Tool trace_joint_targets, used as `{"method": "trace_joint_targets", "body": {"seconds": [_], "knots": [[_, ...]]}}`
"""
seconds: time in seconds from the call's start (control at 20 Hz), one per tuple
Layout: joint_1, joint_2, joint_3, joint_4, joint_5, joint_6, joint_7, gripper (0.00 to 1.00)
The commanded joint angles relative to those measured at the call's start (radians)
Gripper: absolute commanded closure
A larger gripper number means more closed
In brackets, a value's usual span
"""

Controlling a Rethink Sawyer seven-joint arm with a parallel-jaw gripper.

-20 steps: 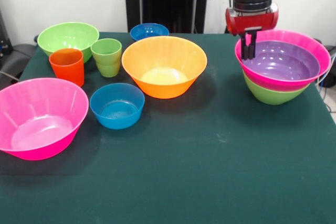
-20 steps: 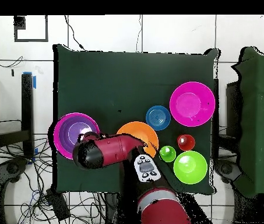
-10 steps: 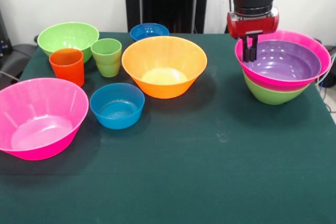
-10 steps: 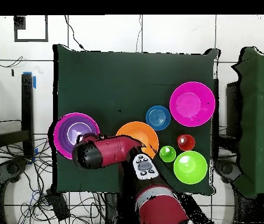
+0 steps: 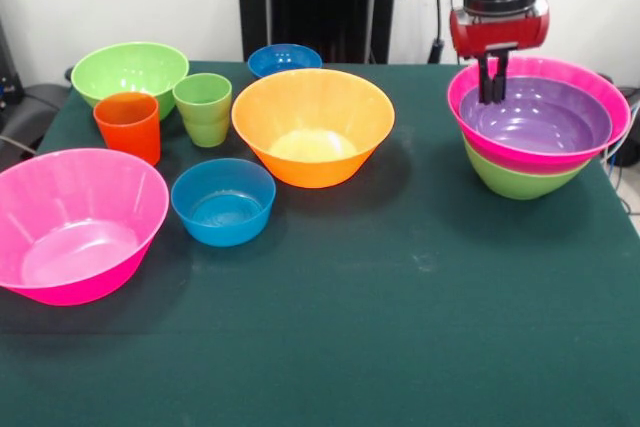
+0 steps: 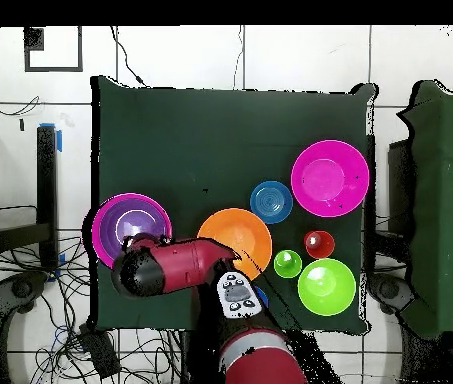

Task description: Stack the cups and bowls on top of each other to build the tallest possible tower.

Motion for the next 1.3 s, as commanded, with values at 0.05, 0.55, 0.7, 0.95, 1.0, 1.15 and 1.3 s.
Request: {"method": "trace_joint_targets", "body": {"seconds": [0.05,0.55,0.7,0.95,1.0,1.15,1.3], "knots": [[0.011,-0.083,0.030,0.083,0.063,0.056,0.173,1.00],[0.017,0.013,0.007,0.041,0.054,-0.033,0.154,1.00],[0.019,0.040,0.001,0.025,0.049,-0.055,0.153,1.00],[0.018,0.026,0.000,0.017,0.051,-0.027,0.144,1.00],[0.000,-0.023,0.002,0.007,0.048,0.051,0.107,1.00],[-0.045,-0.100,0.015,-0.026,0.044,0.198,0.023,1.00],[-0.088,-0.148,0.039,-0.070,0.035,0.332,-0.064,1.00]]}}
